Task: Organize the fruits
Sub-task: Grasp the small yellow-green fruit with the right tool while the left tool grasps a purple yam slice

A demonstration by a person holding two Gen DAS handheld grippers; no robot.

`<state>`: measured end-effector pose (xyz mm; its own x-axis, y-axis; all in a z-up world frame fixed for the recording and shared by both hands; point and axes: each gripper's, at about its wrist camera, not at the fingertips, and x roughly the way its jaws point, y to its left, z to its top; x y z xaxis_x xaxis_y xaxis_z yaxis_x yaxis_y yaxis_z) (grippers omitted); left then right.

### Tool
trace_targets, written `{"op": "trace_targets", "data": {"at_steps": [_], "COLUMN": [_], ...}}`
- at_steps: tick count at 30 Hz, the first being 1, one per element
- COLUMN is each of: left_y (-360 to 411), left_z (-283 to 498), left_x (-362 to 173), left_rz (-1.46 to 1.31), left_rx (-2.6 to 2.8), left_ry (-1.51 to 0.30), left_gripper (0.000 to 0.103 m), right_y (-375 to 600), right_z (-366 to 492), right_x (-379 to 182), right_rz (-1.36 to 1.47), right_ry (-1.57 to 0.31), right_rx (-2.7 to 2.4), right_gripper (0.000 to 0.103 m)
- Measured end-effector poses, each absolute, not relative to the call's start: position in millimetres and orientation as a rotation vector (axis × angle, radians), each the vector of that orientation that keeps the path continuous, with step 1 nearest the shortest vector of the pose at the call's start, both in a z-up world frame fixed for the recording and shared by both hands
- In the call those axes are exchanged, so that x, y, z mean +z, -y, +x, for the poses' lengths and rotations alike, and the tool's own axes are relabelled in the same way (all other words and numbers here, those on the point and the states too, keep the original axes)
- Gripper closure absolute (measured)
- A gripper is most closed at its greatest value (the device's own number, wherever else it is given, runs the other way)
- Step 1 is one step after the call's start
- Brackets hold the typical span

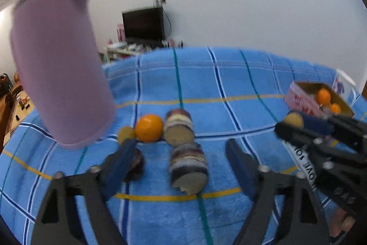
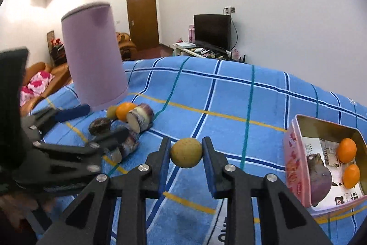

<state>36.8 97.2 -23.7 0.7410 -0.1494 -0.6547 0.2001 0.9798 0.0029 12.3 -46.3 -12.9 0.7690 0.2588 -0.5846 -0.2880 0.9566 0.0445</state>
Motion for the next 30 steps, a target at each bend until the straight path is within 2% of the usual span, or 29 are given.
{"op": "trace_targets", "data": {"at_steps": [1, 5, 8, 13, 20, 21, 22, 27, 30], "left_y": [-95, -97, -98, -93, -112, -114, -114, -108, -127], "left_z": [41, 51, 53, 48, 22, 18, 17, 8, 11], "left_x": [-27, -37, -42, -39, -15, -13, -12, -6, -6], "left_rz": [0.079, 0.06, 0.027, 0.058, -0.058, -0.076, -0.079, -0.039, -0.129], "left_rx": [-0.188, -0.174, -0.23, -0.189, -0.115, -0.106, -0.098, -0.069, -0.083], "left_ry": [-0.739, -0.82, -0.848, -0.822, -0.64, -0.618, -0.604, -0.547, -0.586], "left_gripper": [0.04, 0.043, 0.058, 0.06, 0.065, 0.074, 0.079, 0.079, 0.077], "right_y": [48, 48, 45, 43, 52, 53, 54, 54, 52], "right_z": [12, 9, 8, 12, 5, 4, 3, 1, -1], "right_x": [-12, -10, -11, -12, -2, -1, 0, 2, 3], "right_rz": [-0.042, -0.031, -0.026, -0.024, 0.083, 0.093, 0.095, 0.097, 0.069], "right_ry": [-0.625, -0.621, -0.621, -0.612, -0.552, -0.544, -0.538, -0.525, -0.509], "right_rx": [0.297, 0.304, 0.312, 0.311, 0.41, 0.414, 0.414, 0.405, 0.38], "right_gripper": [0.074, 0.074, 0.074, 0.074, 0.074, 0.074, 0.074, 0.074, 0.074]}}
